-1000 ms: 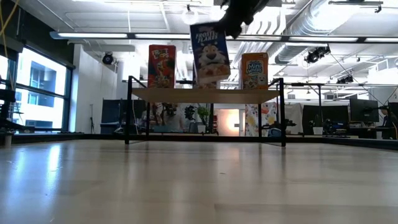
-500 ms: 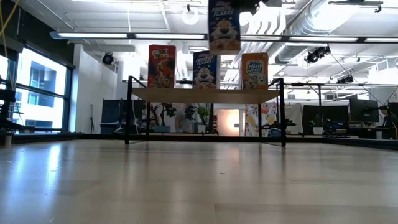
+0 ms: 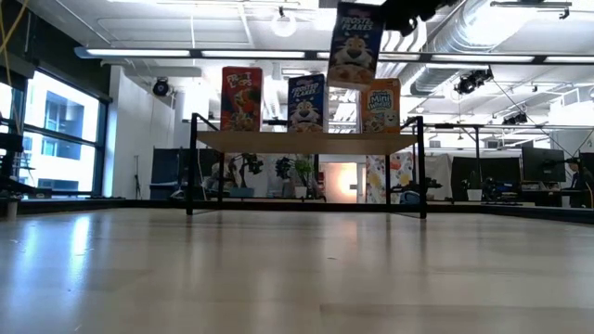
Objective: Stack cereal on shelf
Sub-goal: Put the blue cereal box on the shelf aligned with the other blue cereal boxes
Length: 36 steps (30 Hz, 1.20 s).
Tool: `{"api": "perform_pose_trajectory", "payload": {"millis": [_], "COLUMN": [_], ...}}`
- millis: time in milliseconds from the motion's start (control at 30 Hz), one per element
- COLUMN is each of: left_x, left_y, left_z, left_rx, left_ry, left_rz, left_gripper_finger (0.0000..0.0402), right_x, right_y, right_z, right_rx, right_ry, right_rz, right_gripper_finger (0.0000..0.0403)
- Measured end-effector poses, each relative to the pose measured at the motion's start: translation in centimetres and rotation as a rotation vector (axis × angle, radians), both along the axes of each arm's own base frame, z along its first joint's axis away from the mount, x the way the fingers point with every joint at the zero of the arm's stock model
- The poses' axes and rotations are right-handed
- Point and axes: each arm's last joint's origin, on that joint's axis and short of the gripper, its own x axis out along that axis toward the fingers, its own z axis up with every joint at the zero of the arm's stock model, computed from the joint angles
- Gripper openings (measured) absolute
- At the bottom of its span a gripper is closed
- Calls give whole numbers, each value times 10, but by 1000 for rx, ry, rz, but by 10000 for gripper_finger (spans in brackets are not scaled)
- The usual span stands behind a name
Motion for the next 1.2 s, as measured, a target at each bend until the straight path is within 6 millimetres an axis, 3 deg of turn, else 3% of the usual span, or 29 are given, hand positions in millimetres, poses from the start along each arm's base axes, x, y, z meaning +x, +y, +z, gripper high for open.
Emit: {"api": "perform_pose_trajectory", "payload": {"millis": [167,467,1200], "left_x": [0,0,0], "left_y": [0,0,0], "left_z": [0,0,0], "left_rx": [0,0,1], "left_ry": [0,0,1], "left_rz": [0,0,-1], "left_gripper_finger": [232,232,232], "right_x": [1,24,79], "right_y": [-1,-12,-63], "right_z": [-17,-42,-29], "right_rx": [-5,-15,32], "right_ry": [-62,-89,77], "right_rz": [-14,-27,-38], "right_gripper_finger": [158,158,158]}}
